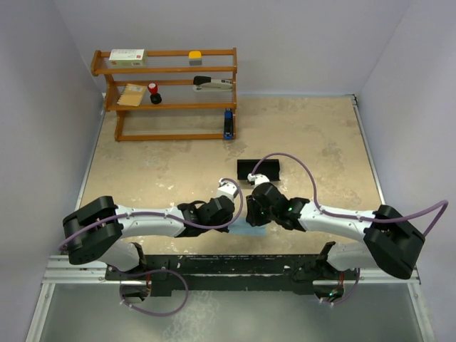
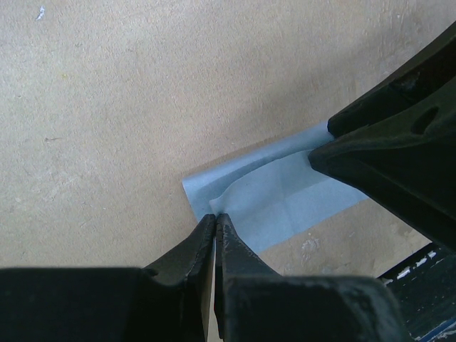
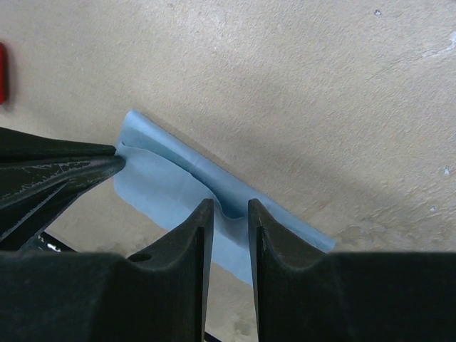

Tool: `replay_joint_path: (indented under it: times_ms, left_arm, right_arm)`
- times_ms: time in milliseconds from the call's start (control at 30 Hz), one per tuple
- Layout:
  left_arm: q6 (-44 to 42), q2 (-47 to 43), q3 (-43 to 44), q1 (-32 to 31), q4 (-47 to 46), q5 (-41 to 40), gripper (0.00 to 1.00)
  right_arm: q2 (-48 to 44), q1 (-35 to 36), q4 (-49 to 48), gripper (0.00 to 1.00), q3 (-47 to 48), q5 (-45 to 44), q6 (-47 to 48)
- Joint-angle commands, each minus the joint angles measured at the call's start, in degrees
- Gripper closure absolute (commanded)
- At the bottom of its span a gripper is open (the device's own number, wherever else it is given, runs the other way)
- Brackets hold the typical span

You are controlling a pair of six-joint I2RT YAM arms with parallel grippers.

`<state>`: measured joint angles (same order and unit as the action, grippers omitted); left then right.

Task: Organize the sunglasses
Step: Fold the glasses cleaning cloth at the center of the board.

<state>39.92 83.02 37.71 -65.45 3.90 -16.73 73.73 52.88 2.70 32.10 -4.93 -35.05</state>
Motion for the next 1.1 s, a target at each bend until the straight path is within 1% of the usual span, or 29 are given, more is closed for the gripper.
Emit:
replay_joint_path:
  times_ms: [0, 300, 700, 733, 767, 833, 867, 1000, 1067]
  left_arm:
    - [0.8, 0.3, 0.6, -0.5, -2.5, -0.7, 1.00]
    - [0.9, 0.3, 0.4, -0.5, -2.6, -0.7, 1.00]
    - [0.9, -0.1, 0.0, -0.5, -3.3, -0.2, 1.00]
    - [0.9, -0.2, 0.0, -0.5, -3.3, -0.1, 0.98]
    - [0.9, -0.6, -0.1, -0.5, -3.2, -0.2, 0.94]
    - [0.9, -1.3, -0.4, -0.6, -3.2, -0.5, 0.89]
    - [0.8, -1.7, -0.5, -0.5, -3.0, -0.6, 0.86]
    - [0.7, -2.6, -0.1, -0.6, -1.2, -2.2, 0.80]
    - [0.5, -3.0, 0.2, -0.6, -0.3, -2.6, 0.79]
  right_arm:
    - [-1.2, 0.8, 0.1, 0.71, -0.3, 0.4, -1.2]
    - [-1.2, 2.8, 0.3, 0.71, -0.4, 0.2, -2.4]
    - [-3.8, 4.7, 2.8, 0.71, -1.0, -0.8, -4.1]
    - [-4.0, 4.9, 3.0, 0.71, -1.1, -0.8, -4.2]
    - [-4.0, 5.1, 3.1, 0.71, -1.1, -0.9, -4.4]
    - [-4.2, 5.3, 3.1, 0.71, -1.2, -1.0, -4.6]
    - [-4.2, 5.4, 3.1, 0.71, -1.3, -1.2, -4.7]
    - [-4.1, 5.9, 2.9, 0.71, -1.6, -1.3, -5.2]
    - [-4.1, 6.2, 2.8, 0.71, -1.7, -1.5, -5.4]
